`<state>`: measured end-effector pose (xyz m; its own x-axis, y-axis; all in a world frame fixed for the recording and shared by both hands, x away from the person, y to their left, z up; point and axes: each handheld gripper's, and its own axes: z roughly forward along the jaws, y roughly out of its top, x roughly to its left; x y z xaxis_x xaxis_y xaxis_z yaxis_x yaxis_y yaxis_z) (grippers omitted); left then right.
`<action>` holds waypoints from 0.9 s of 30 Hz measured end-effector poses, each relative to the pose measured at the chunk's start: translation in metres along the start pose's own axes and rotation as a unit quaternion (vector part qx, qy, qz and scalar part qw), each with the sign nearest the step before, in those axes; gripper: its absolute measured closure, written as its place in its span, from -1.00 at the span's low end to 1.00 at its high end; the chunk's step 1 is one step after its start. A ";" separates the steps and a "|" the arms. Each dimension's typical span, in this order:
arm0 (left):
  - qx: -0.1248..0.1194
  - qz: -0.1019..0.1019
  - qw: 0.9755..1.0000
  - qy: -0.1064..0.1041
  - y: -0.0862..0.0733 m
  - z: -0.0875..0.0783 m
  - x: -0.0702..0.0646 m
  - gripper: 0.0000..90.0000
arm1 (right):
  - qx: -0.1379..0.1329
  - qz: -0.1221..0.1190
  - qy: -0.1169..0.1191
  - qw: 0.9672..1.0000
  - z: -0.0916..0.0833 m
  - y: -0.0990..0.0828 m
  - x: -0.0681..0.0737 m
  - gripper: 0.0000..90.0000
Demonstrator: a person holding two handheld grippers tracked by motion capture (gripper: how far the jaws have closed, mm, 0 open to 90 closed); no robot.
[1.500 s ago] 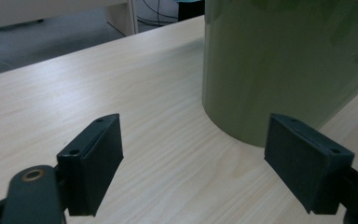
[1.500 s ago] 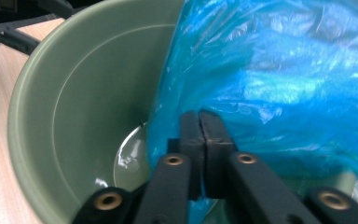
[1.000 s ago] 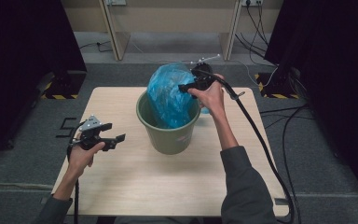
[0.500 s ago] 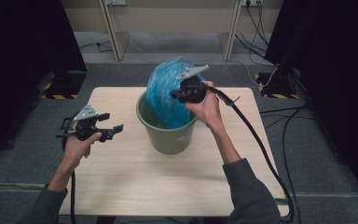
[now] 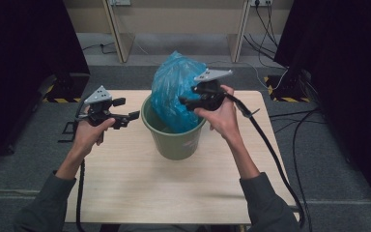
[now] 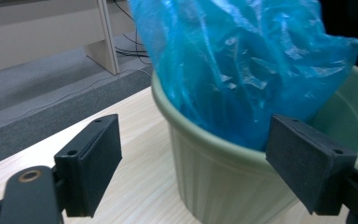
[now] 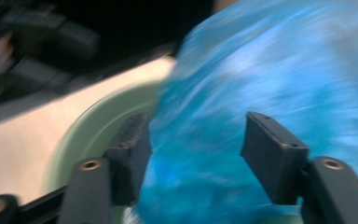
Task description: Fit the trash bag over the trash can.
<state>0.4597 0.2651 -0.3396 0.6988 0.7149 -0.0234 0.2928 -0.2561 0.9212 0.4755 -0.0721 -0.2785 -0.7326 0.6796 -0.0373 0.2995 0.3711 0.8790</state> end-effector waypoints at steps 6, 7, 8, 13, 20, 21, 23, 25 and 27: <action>0.004 -0.001 1.000 -0.007 0.005 0.007 -0.002 -0.61 | -0.005 0.080 0.040 0.996 0.021 0.006 -0.023 -0.32; 0.003 -0.003 1.000 -0.007 0.006 0.007 -0.001 -0.61 | 0.003 0.071 0.036 0.997 0.027 0.005 -0.021 -0.20; 0.004 -0.005 1.000 -0.008 0.007 0.008 0.000 -0.61 | 0.009 0.061 0.035 0.997 0.032 0.003 -0.019 0.05; -0.005 -0.024 1.000 -0.010 0.023 0.013 0.007 -0.58 | 0.040 0.005 0.048 0.998 0.051 -0.009 -0.004 0.81; -0.010 -0.013 0.999 -0.029 0.054 0.030 -0.008 -0.56 | 0.049 -0.030 0.070 0.996 0.053 -0.014 0.017 0.93; -0.009 -0.010 0.999 -0.037 0.061 0.034 -0.013 -0.56 | 0.048 -0.032 0.071 0.996 0.052 -0.015 0.018 0.93; -0.010 -0.010 0.999 -0.048 0.069 0.040 -0.020 -0.55 | 0.048 -0.037 0.074 0.995 0.051 -0.015 0.022 0.93; -0.001 -0.010 0.998 -0.057 0.075 0.047 -0.027 -0.55 | 0.045 -0.041 0.076 0.995 0.049 -0.016 0.025 0.92; 0.010 -0.013 0.998 -0.063 0.078 0.055 -0.032 -0.54 | 0.043 -0.046 0.078 0.995 0.048 -0.016 0.028 0.91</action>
<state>0.4959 0.1868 -0.2881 0.7671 0.6340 -0.0980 0.3241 -0.2512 0.9121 0.4789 -0.0287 -0.3167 -0.8438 0.5355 -0.0356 0.2729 0.4853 0.8306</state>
